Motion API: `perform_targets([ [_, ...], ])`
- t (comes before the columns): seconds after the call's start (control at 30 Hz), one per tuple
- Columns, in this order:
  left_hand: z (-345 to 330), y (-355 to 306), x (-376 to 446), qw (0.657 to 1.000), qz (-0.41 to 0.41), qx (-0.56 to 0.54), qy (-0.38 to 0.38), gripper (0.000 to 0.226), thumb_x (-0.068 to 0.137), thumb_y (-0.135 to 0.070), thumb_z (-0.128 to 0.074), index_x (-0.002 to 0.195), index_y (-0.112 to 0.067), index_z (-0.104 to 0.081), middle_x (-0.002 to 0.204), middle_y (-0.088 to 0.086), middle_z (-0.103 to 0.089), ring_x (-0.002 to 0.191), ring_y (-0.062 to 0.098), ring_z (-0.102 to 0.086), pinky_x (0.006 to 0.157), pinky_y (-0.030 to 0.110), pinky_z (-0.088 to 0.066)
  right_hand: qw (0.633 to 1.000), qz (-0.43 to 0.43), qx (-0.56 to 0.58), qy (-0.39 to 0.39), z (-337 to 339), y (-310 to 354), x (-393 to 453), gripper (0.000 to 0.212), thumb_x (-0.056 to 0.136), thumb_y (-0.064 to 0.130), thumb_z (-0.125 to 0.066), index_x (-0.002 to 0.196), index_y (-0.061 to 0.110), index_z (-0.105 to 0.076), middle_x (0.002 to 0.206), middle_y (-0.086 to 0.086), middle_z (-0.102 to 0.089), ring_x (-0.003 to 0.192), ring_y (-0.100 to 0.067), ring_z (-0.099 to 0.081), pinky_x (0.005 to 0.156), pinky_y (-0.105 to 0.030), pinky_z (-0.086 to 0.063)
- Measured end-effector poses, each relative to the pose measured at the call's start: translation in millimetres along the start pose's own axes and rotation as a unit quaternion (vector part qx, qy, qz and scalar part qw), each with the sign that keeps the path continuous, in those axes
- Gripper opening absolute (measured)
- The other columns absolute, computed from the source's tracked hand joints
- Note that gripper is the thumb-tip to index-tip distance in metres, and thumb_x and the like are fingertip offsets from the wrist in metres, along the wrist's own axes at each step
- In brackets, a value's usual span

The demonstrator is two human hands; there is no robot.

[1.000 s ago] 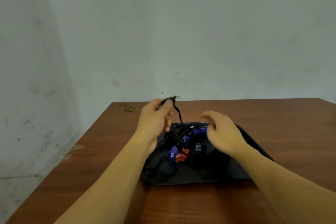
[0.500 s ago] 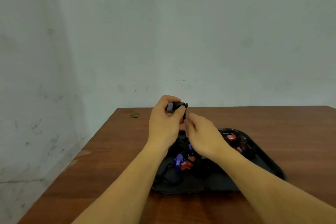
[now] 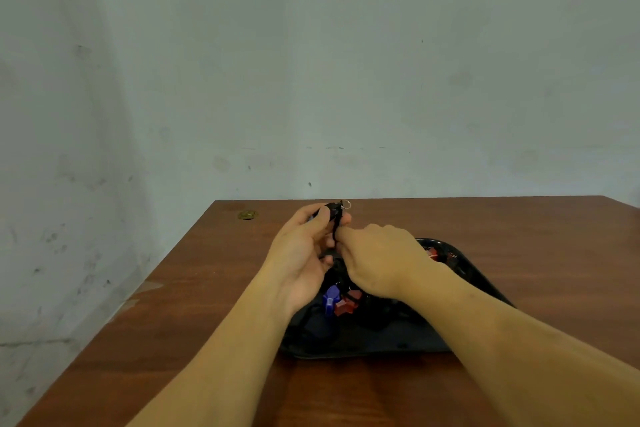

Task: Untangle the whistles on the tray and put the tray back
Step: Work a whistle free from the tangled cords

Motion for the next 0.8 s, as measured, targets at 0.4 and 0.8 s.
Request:
perform_targets([
  [0.4,11,9,-1,0.999,-0.04,-0.003,-0.007,0.02,0.093,0.005,-0.058,0.112,0.002,-0.066,0.101,0.023,-0.072,0.083,0.027,-0.069,0.077,0.035,-0.06,0.986,0.038,0.162,-0.03,21,-11,0,0.017,0.093,0.041,-0.06,0.086,0.028,-0.067,0.079,0.01,-0.065,0.074,-0.011,-0.059,0.066,-0.031,-0.046],
  [0.8,-14,15,-20,0.987,0.023,0.001,0.158,0.038,0.088,0.005,-0.062,0.125,0.007,-0.06,0.095,0.021,-0.052,0.061,0.014,-0.049,0.057,0.025,-0.05,0.911,0.006,0.403,-0.083,43,-40,-8,0.017,0.084,0.037,-0.079,0.079,0.022,-0.073,0.077,0.001,-0.073,0.071,-0.013,-0.068,0.074,-0.03,-0.056],
])
Point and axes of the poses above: each hand's wrist, its own x-axis towards the middle knuckle, its own z-axis out of the back of the hand, y = z × x, the point moved 6 cm from there along x, towards the middle knuckle
